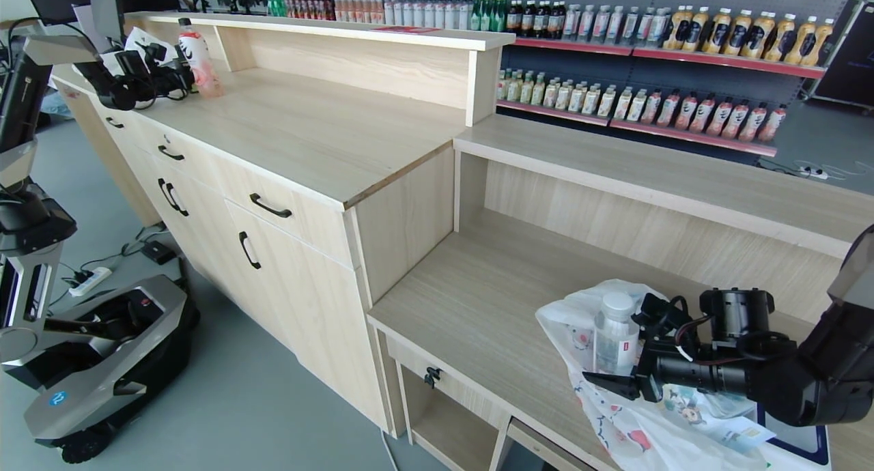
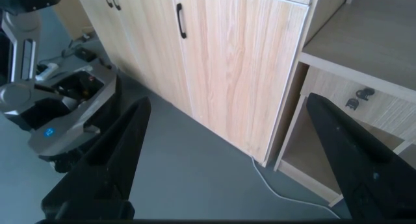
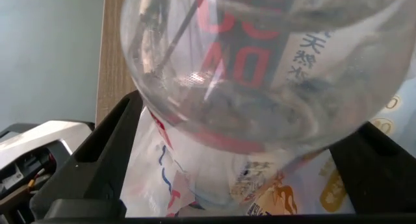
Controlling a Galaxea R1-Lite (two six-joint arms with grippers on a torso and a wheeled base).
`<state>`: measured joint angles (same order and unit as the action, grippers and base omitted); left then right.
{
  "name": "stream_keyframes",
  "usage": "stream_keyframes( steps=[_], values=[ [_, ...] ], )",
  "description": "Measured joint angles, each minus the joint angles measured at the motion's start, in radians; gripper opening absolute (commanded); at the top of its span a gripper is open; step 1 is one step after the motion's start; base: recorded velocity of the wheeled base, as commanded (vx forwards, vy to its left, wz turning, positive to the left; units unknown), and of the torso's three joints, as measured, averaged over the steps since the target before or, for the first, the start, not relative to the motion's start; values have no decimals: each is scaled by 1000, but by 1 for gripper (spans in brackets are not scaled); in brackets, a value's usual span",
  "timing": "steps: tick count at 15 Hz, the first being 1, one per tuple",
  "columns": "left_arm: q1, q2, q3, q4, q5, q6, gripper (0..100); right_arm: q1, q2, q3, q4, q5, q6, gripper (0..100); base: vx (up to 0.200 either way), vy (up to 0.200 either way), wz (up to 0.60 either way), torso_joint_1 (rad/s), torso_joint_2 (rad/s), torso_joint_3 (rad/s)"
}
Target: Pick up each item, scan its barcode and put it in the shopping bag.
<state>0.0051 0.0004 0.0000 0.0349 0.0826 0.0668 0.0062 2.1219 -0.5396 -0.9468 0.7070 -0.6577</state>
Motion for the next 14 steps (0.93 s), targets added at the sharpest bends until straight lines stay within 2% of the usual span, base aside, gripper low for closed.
stream_keyframes(
  steps=[4,7,10,14],
  values=[
    [0,0,0,0,0,-1,100,-6,-20,-15,1,11,15,100,0,0,0,0,0,0],
    [0,0,0,0,0,-1,100,-6,-66,-31,9,14,85,100,0,0,0,0,0,0],
    [0,0,0,0,0,-1,100,-1,-137,-38,11,13,155,100,0,0,0,0,0,0],
    [0,0,0,0,0,0,100,-6,-254,-45,9,6,167,100,0,0,0,0,0,0]
  ],
)
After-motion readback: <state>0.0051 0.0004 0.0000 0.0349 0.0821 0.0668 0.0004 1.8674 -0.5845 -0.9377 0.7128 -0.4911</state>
